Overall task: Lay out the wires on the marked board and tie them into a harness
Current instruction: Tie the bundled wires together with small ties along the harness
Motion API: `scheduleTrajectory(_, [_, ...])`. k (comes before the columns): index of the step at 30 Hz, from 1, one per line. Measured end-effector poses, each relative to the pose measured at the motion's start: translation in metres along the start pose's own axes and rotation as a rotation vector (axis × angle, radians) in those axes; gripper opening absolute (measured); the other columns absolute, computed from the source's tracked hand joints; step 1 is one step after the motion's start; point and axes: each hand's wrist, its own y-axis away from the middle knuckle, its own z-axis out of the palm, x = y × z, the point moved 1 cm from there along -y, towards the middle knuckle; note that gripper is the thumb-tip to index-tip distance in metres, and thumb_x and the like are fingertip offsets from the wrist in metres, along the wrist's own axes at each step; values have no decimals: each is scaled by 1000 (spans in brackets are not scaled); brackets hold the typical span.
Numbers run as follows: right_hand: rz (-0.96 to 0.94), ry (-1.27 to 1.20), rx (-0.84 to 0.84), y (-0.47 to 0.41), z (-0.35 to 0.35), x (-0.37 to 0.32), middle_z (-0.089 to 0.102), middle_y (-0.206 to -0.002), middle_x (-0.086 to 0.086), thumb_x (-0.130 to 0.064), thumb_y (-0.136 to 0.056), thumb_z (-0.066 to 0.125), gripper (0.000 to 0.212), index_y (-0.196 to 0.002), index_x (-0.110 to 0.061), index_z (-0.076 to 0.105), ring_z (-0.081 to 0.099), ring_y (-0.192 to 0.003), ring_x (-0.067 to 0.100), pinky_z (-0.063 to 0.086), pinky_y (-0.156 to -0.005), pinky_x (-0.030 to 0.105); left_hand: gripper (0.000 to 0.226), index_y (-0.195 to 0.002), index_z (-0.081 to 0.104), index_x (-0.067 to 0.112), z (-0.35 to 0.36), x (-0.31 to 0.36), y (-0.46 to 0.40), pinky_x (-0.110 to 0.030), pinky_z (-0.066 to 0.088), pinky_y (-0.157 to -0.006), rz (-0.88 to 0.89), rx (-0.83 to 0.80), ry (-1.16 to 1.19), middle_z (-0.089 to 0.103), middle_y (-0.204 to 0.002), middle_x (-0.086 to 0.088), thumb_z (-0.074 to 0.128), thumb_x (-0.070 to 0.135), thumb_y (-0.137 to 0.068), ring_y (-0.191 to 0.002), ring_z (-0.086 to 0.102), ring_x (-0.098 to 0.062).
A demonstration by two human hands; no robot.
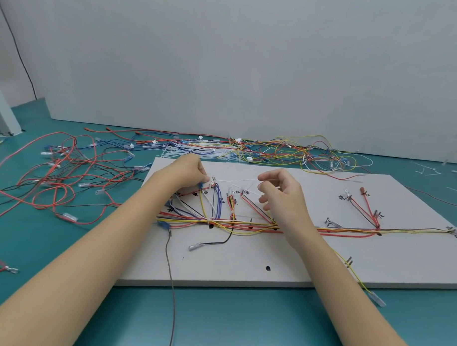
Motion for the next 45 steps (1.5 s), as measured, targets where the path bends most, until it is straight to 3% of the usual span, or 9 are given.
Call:
scheduleTrajectory(11, [-7, 44, -11, 0, 0, 2, 58, -83, -4, -5, -88, 53, 15, -92, -18, 60, 55, -71, 19, 44, -64, 31, 31, -114, 60, -5, 1, 5, 1, -41, 47, -97, 33, -118, -206, 60, -125, -19, 40, 14, -100, -114, 56, -33])
scheduleTrajectory(17, [-4, 66, -11, 1, 0, 2, 58, -84, -5, -7, -87, 53, 16, -91, -20, 60, 57, -82, 24, 45, -73, 37, 31, -112, 60, -8, -2, 6, 13, -45, 48, -92, 46, -120, -249, 60, -110, -26, 38, 11, -100, -102, 57, -36])
scheduleTrajectory(18, [-1, 64, -9, 0, -1, 2, 58, -85, -5, -7, -87, 53, 16, -91, -20, 60, 57, -82, 24, 46, -73, 37, 29, -108, 59, -11, -5, 5, 14, -45, 48, -86, 51, -102, -251, 46, -117, -28, 39, 8, -98, -92, 56, -36])
scheduleTrajectory(19, [0, 62, -8, 0, -1, 2, 58, -85, -5, -6, -87, 53, 16, -91, -21, 60, 57, -83, 23, 45, -73, 36, 26, -100, 58, -12, -7, 5, 18, -43, 47, -77, 54, -70, -255, 59, -98, -25, 40, 6, -97, -81, 52, -33])
scheduleTrajectory(20, [-1, 59, -5, -1, -1, 1, 58, -85, -4, -6, -88, 53, 16, -91, -20, 60, 57, -82, 22, 45, -72, 36, 24, -91, 57, -11, -11, 4, 21, -38, 43, -68, 49, -33, -255, 49, -74, -15, 39, 5, -97, -74, 46, -28])
scheduleTrajectory(23, [-5, 49, 7, -1, -1, 2, 59, -87, -3, -7, -89, 53, 15, -94, -18, 61, 57, -70, 13, 46, -65, 30, 27, -69, 42, 1, -16, 8, 31, -32, 25, -54, 94, 18, -216, 34, -63, -11, 37, -1, -95, -60, 28, -21])
scheduleTrajectory(29, [124, -251, -30, -3, -3, 0, 70, -78, 3, -25, -93, 63, 19, -98, -8, 71, 58, -52, 10, 49, -52, 21, 16, -86, 44, 15, 1, 49, 74, -34, 31, -67, 280, 44, -63, 47, -83, -17, 43, 1, -94, -74, 36, -23])
scheduleTrajectory(33, [155, -351, 56, -3, -9, 1, 70, -71, 5, -22, -89, 69, 17, -90, -5, 70, 59, -52, 12, 51, -51, 21, 10, -91, 43, 17, 10, 59, 86, -40, 40, -84, 314, 96, -108, 48, -97, 1, 43, 14, -100, -93, 44, -23])
scheduleTrajectory(45, [115, -454, 44, -4, -13, -1, 71, -70, 5, -11, -91, 66, 9, -86, -5, 71, 65, -60, 15, 56, -60, 22, 13, -90, 39, 23, 18, 51, 98, -38, 37, -81, 378, 126, -61, 47, -96, 4, 40, 20, -102, -90, 40, -20])
